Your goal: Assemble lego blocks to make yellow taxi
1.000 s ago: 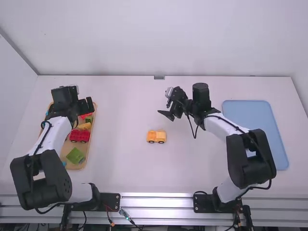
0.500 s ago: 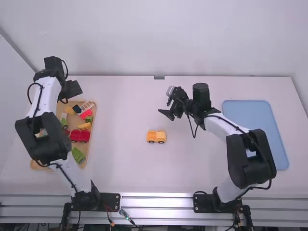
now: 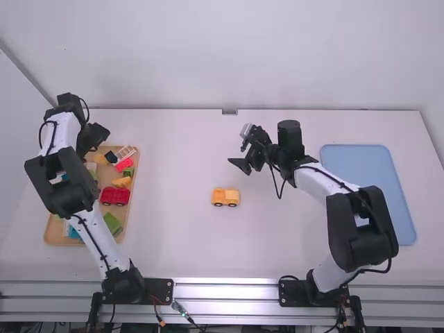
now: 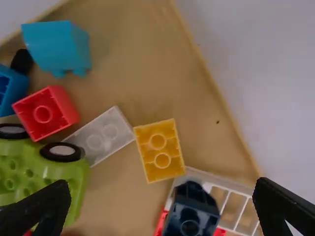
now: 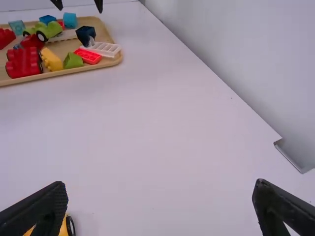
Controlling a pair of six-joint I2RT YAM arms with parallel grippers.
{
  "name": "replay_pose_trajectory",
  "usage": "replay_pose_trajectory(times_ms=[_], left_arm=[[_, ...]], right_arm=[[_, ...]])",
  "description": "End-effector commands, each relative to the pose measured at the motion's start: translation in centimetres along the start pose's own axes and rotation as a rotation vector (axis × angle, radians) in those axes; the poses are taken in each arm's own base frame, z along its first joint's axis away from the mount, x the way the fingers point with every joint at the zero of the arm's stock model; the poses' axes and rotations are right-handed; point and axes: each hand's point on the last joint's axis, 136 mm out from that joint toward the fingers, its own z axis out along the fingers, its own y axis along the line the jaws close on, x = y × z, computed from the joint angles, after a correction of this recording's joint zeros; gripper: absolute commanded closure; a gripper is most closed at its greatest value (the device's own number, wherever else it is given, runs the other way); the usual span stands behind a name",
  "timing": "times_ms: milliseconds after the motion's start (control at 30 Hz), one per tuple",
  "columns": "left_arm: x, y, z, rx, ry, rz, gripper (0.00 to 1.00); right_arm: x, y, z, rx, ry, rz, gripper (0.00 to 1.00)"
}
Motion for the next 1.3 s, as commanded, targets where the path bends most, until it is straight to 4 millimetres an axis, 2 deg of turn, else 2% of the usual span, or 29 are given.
replay_pose_trajectory(times_ms=[0, 233, 433, 1067, 1267], left_arm=[[1.0, -0.5, 0.5, 0.025, 0.025, 0.030, 0.01], [1.3, -0.3, 2.0, 0.021, 0.009, -0.006, 0.00], [1.6, -0.3, 3.5, 0.037, -0.010, -0.037, 0.12], [3.7, 0.9, 6.1, 0.021, 0.010, -0.060, 0.30], [3.2, 1.3, 6.2, -0.001, -0.015, -0.068, 0.44]], right_arm=[[-0.7, -0.1, -0.1, -0.002, -0.014, 0.000, 0.00], [-0.6, -0.1, -0.1, -0.003, -0.011, 0.003, 0.01], [-0.4, 0.0, -0.1, -0.008, -0.003, 0.011, 0.01], [-0.1, 0.1, -0.1, -0.012, 0.009, 0.024, 0.01], [-0.1, 0.2, -0.1, -0.014, 0.008, 0.025, 0.01]])
